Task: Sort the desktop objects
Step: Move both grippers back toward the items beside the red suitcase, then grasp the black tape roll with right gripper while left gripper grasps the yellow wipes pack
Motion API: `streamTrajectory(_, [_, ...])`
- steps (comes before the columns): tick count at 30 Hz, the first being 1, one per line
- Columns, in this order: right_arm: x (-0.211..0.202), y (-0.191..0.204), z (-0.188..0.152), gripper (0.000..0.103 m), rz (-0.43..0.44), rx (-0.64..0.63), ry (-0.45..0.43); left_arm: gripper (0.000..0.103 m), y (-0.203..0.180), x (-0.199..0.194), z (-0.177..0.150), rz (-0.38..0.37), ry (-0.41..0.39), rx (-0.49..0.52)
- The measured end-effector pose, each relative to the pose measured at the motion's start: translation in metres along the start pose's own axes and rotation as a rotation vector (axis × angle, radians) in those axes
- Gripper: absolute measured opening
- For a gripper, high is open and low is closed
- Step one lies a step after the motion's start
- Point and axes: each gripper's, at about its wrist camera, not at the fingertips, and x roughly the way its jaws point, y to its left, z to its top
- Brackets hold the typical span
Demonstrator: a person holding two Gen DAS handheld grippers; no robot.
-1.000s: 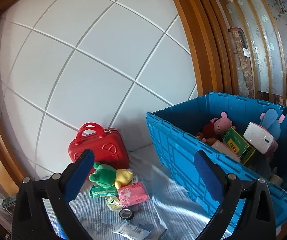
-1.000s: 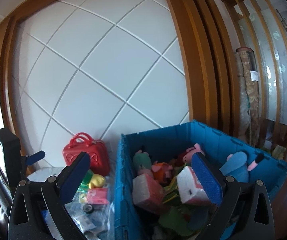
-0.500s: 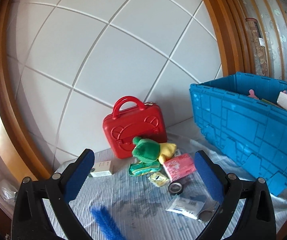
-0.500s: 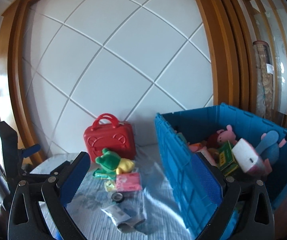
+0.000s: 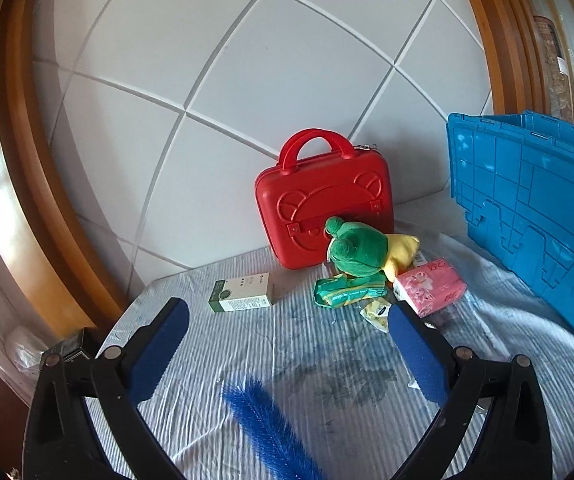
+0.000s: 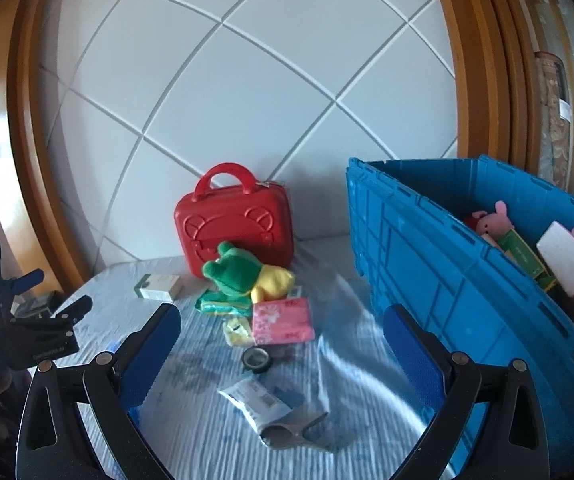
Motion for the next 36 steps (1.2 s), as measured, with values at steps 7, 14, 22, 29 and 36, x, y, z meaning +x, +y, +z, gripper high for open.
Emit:
streamTrajectory(7, [0.073,-0.008,-0.005,0.103,0.041,-0.041,0.104,0.101,-0.024,0.044,0.005,-0.023,0.028,0.013])
streamTrajectory(14, [0.174,-0.010,-0.046,0.087,0.120,-0.071,0.302,0.101,-0.047,0.084,-0.004,-0.051,0.076,0.052])
streamTrajectory(22, [0.288,0.002,-0.106,0.060,0.188,-0.085,0.549,0.101,-0.058,0.148,-0.024,-0.105,0.177,0.056])
streamTrajectory(29, [0.343,0.021,-0.130,0.034,0.185,-0.161,0.621,0.101,-0.084,0.221,-0.046,-0.192,0.302,0.052])
streamTrajectory(36, [0.342,0.017,-0.134,0.013,0.161,-0.206,0.598,0.101,-0.107,0.281,-0.052,-0.264,0.375,0.028])
